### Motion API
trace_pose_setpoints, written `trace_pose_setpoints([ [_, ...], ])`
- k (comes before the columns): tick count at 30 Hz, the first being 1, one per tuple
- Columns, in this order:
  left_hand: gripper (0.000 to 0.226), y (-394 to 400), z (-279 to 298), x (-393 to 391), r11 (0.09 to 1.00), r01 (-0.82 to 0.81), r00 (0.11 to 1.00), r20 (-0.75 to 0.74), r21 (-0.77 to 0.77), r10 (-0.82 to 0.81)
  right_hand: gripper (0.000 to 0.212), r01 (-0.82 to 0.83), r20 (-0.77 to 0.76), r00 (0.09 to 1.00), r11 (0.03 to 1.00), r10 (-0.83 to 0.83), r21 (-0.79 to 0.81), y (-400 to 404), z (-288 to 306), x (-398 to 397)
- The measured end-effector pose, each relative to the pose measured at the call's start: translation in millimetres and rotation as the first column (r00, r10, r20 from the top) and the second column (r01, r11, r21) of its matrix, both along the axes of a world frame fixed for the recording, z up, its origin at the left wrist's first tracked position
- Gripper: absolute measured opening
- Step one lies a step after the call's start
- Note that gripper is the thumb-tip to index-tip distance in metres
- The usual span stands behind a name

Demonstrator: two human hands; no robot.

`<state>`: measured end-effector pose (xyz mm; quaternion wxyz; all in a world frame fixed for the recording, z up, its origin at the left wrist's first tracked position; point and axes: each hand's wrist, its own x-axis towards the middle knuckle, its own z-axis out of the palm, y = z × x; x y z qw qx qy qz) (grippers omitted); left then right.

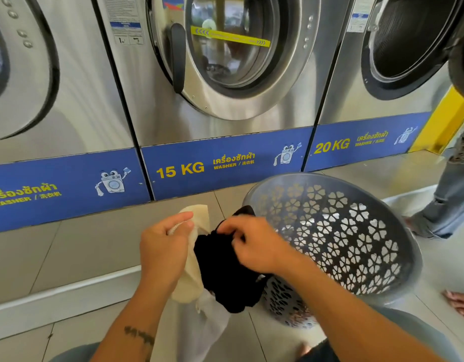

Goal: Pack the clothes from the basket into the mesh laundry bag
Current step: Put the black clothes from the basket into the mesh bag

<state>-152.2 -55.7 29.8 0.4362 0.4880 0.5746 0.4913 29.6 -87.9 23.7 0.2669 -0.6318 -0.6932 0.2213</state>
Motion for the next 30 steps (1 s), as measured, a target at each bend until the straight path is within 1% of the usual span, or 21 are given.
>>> trace_pose_setpoints([
  [1,0.018,0.2,-1.4,2.8,1.000,0.003,1.000,-0.030,0.007,-0.003,0.055,0.065,0.050,0.996,0.997,-0.067,0.030,1.9,4.1,14.2],
  [2,0.018,-0.1,-2.2,5.6,1.000,0.006,0.998,-0.055,0.011,-0.005,0.063,0.130,0.094,0.987,0.992,-0.128,-0.011,2.0,9.8,27.0],
  [3,0.018,-0.8,-3.0,7.7,1.000,0.007,0.997,-0.075,0.012,-0.006,0.072,0.191,0.086,0.980,0.971,-0.180,-0.145,1.0,11.1,39.6],
  [4,0.018,-1.3,-3.6,9.5,1.000,0.006,0.996,-0.091,0.015,-0.005,0.079,0.200,-0.004,0.977,0.926,-0.212,-0.321,-2.4,11.1,48.4],
  [5,0.018,-1.9,-3.9,10.7,1.000,0.003,0.995,-0.105,0.020,-0.001,0.080,0.152,-0.141,0.959,0.867,-0.245,-0.474,-5.9,8.0,53.1],
  [6,0.019,-2.7,-4.1,10.7,1.000,0.002,0.993,-0.118,0.027,0.001,0.073,0.090,-0.269,0.918,0.815,-0.290,-0.573,-8.2,2.3,54.5],
  [7,0.019,-3.4,-4.0,10.5,0.999,0.005,0.991,-0.131,0.040,0.000,0.065,0.067,-0.336,0.880,0.787,-0.336,-0.613,-8.7,-3.6,54.7],
  [8,0.019,-3.9,-4.3,10.0,0.998,0.010,0.990,-0.144,0.054,-0.002,0.056,0.095,-0.343,0.860,0.778,-0.378,-0.621,-7.3,-10.2,55.2],
  [9,0.018,-4.4,-4.0,9.7,0.998,0.016,0.988,-0.156,0.067,-0.005,0.047,0.138,-0.331,0.853,0.786,-0.403,-0.602,-4.5,-15.2,55.7],
  [11,0.016,-4.7,-3.6,10.0,0.997,0.022,0.983,-0.182,0.073,-0.008,0.031,0.242,-0.274,0.865,0.827,-0.421,-0.507,2.1,-17.9,55.1],
  [12,0.016,-4.7,-3.4,10.8,0.997,0.022,0.981,-0.196,0.070,-0.008,0.028,0.280,-0.217,0.889,0.853,-0.404,-0.441,3.2,-17.9,53.1],
  [14,0.015,-4.4,-4.2,11.6,0.997,0.022,0.976,-0.216,0.070,-0.006,0.033,0.342,-0.027,0.933,0.907,-0.359,-0.246,-1.4,-14.5,42.2],
  [15,0.015,-3.9,-4.4,11.8,0.997,0.022,0.976,-0.220,0.074,-0.006,0.035,0.338,0.067,0.941,0.934,-0.332,-0.117,-6.5,-11.0,33.0],
  [16,0.016,-3.5,-3.9,12.1,0.997,0.023,0.975,-0.220,0.076,-0.006,0.034,0.302,0.121,0.946,0.953,-0.300,0.000,-12.3,-7.4,23.1],
  [18,0.016,-4.0,-0.7,13.6,0.996,0.024,0.979,-0.206,0.090,-0.005,0.031,0.186,0.127,0.970,0.971,-0.206,0.153,-23.1,-1.5,3.5],
  [20,0.015,-5.6,3.6,15.6,0.992,0.035,0.984,-0.177,0.120,-0.013,0.030,0.111,0.078,0.988,0.968,-0.131,0.225,-30.5,0.6,-15.1],
  [23,0.017,-8.6,9.5,15.8,0.987,0.062,0.991,-0.127,0.148,-0.043,0.029,0.114,-0.092,0.991,0.960,-0.093,0.254,-34.8,-8.9,-39.7],
  [25,0.019,-10.3,11.4,13.2,0.981,0.081,0.992,-0.114,0.175,-0.061,0.024,0.127,-0.199,0.976,0.968,-0.084,0.216,-33.1,-19.1,-50.5],
  [26,0.020,-11.5,12.2,11.7,0.977,0.087,0.993,-0.101,0.193,-0.068,0.019,0.094,-0.225,0.973,0.977,-0.049,0.190,-32.0,-24.2,-54.1],
  [28,0.023,-14.1,13.4,9.8,0.969,0.100,0.994,-0.054,0.225,-0.090,0.017,-0.042,-0.210,0.976,0.993,0.064,0.108,-29.9,-31.5,-59.6],
  [30,0.023,-16.0,14.1,9.2,0.965,0.111,0.994,-0.014,0.238,-0.111,0.022,-0.153,-0.118,0.982,0.988,0.148,-0.030,-27.2,-35.8,-62.6],
])
